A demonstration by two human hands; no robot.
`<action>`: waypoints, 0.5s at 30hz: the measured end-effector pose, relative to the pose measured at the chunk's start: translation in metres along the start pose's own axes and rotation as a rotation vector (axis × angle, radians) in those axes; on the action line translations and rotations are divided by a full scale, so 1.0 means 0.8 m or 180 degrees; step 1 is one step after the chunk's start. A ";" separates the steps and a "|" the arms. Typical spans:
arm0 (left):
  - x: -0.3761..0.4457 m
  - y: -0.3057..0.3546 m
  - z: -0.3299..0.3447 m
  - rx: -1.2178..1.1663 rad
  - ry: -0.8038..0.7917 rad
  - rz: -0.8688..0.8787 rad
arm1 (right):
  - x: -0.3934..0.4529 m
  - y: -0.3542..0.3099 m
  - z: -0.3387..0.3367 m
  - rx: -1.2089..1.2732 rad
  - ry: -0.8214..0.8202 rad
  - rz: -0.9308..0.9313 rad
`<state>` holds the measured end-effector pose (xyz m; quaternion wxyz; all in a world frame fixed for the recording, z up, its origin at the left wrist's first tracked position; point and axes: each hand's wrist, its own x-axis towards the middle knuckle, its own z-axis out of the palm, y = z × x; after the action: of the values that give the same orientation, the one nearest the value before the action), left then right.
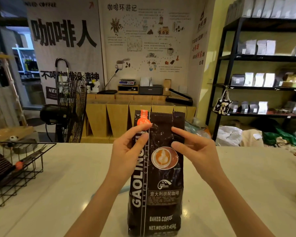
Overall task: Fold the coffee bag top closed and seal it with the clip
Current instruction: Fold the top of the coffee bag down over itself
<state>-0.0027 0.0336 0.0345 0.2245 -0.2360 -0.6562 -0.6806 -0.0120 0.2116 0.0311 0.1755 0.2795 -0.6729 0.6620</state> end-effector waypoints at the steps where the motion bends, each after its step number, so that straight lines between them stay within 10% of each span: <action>1: 0.001 0.000 -0.001 -0.0052 -0.0025 -0.0069 | 0.000 -0.003 -0.002 0.0025 -0.0070 0.0018; 15: 0.001 0.019 -0.022 0.0500 -0.0415 -0.0580 | -0.001 -0.022 -0.010 -0.0472 -0.0294 0.0150</action>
<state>0.0055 0.0153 0.0464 0.1364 -0.2010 -0.7394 -0.6279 -0.0016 0.2202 0.0449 0.1490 0.2801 -0.7338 0.6008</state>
